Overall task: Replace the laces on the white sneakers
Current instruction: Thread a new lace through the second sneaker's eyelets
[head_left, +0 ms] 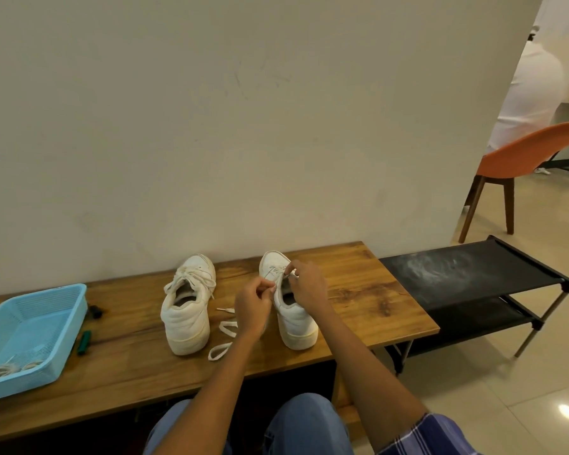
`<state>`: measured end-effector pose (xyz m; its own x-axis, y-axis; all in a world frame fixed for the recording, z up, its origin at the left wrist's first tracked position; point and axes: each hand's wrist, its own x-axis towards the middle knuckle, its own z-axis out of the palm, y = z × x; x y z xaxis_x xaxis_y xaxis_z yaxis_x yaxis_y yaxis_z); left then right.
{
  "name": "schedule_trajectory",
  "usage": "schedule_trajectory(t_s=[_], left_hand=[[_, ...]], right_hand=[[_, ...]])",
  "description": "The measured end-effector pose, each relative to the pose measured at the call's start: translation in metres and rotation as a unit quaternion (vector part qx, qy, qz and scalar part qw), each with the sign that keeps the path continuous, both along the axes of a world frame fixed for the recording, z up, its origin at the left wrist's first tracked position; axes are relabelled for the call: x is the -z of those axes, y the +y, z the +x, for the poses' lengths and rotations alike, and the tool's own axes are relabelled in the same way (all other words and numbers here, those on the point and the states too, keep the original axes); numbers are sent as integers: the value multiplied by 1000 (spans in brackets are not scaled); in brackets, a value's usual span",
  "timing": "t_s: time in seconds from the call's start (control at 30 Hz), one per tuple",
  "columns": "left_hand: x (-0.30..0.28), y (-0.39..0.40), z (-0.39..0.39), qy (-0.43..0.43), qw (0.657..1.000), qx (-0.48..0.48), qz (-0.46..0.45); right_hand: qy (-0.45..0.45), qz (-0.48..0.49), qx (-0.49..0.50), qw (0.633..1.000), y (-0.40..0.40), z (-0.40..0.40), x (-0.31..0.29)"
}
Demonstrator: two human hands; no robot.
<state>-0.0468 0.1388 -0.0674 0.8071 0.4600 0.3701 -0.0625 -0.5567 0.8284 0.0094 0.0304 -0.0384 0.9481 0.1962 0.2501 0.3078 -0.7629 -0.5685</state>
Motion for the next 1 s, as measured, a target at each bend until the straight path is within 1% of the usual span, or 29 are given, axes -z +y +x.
schedule_trajectory(t_s=[0.1, 0.2, 0.33, 0.4, 0.43, 0.53, 0.6, 0.77, 0.9, 0.97, 1.0], left_hand=[[0, -6, 2, 33, 998, -15, -51], [-5, -5, 2, 62, 997, -20, -45], [-13, 5, 10, 150, 985, -1, -87], [-22, 11, 13, 179, 978, -9, -104], [-26, 13, 14, 185, 977, -19, -103], [-34, 18, 19, 185, 982, -25, -37], [-34, 17, 24, 177, 984, -1, -34], [-28, 7, 30, 199, 974, 47, -98], [-34, 8, 24, 254, 947, 111, -160], [-38, 12, 25, 261, 943, 129, -160], [-39, 12, 25, 261, 947, 129, -139]], right_hand=[[-7, 27, 23, 999, 0, -2, 0], [2, 55, 44, 998, 1, -5, 0], [-3, 32, 25, 999, 0, -5, -2], [-8, 19, 5, 1000, 0, -4, -1], [-8, 15, 2, 1000, 0, -3, 0], [-7, 23, 8, 1000, 0, -2, 0], [-6, 28, 11, 1000, 0, -1, -1], [10, 59, 22, 998, 1, 0, 2], [13, 66, 25, 997, 1, 2, 2], [12, 70, 25, 997, 1, 2, 3], [11, 74, 26, 997, 1, 1, 4]])
